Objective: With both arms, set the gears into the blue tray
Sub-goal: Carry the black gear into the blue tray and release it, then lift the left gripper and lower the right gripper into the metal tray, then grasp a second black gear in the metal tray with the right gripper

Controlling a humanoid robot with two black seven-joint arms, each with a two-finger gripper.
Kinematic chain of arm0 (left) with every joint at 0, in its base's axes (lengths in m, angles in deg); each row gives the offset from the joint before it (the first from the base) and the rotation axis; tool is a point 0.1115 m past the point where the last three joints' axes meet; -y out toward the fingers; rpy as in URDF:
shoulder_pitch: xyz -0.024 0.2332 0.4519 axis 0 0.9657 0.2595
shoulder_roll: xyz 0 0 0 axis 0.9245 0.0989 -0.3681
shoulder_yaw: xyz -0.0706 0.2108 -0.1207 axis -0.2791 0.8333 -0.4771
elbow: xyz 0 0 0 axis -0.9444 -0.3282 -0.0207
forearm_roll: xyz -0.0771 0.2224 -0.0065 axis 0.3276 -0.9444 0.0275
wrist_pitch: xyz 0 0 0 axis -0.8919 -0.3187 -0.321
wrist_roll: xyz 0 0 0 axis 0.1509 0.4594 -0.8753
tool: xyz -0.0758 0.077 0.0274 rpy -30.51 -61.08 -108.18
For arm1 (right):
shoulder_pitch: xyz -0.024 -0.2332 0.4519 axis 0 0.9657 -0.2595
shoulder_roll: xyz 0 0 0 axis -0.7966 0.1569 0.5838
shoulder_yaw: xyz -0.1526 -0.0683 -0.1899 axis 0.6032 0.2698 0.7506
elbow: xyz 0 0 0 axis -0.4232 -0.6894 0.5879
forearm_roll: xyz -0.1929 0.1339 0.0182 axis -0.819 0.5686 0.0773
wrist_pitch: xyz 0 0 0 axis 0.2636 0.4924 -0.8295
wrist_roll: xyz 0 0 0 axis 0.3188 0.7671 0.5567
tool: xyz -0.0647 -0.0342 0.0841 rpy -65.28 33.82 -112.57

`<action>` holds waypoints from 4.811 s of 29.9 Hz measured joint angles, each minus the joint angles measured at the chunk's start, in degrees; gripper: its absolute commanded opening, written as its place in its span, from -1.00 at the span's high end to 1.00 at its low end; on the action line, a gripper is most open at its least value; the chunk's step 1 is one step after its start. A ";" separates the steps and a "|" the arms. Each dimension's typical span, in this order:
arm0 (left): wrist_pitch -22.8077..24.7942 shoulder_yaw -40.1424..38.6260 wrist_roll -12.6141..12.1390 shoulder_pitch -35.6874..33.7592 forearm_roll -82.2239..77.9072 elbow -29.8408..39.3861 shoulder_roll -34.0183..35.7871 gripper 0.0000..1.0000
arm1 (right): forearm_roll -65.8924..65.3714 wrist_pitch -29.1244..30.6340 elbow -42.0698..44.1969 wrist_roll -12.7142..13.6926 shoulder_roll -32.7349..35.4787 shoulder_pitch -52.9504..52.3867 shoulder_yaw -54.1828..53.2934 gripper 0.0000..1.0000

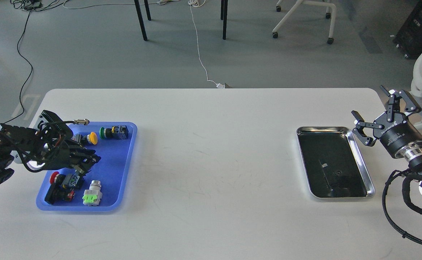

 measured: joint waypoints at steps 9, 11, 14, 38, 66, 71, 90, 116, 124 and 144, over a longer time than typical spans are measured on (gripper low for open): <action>0.07 -0.37 0.00 -0.19 0.00 0.29 0.13 -0.61 | 0.00 0.00 0.06 0.00 0.00 0.01 -0.24 -0.96; 0.09 -0.78 0.00 -0.64 0.00 0.64 0.11 -0.61 | 0.00 0.00 0.06 0.00 0.00 0.01 -0.25 -0.96; 0.11 -2.26 0.00 -1.57 0.00 1.41 -0.25 -0.67 | 0.00 0.00 0.07 0.00 0.00 0.01 -0.26 -0.96; -5.28 -29.25 -0.02 13.63 71.55 13.19 -15.88 -0.96 | -4.17 0.00 -0.95 0.00 0.71 -0.89 0.97 -0.96; -0.76 -47.71 -9.37 26.98 81.40 12.01 -23.24 -0.96 | -98.64 0.02 -20.87 0.00 12.02 -43.11 35.12 -0.96; -0.70 -47.69 -9.37 26.95 81.40 12.07 -23.28 -0.96 | -108.47 0.00 -21.23 -0.01 9.26 -44.96 42.35 -0.96; -0.70 -47.66 -9.37 26.95 81.40 12.40 -23.47 -0.96 | -110.36 -0.05 -12.36 0.01 2.94 -40.08 49.29 -0.85; -0.70 -47.87 -9.37 27.03 81.41 12.70 -23.29 -0.96 | -110.06 -1.10 -9.42 0.00 0.18 -38.15 49.76 -0.13; -0.66 -47.87 -9.37 27.04 81.41 12.75 -22.97 -0.96 | -109.96 -1.20 -9.27 0.00 0.00 -37.79 49.76 0.01; -0.62 -47.95 -9.37 26.98 81.41 12.83 -22.86 -0.96 | -109.53 -1.28 -7.49 0.00 -1.13 -37.18 49.70 0.46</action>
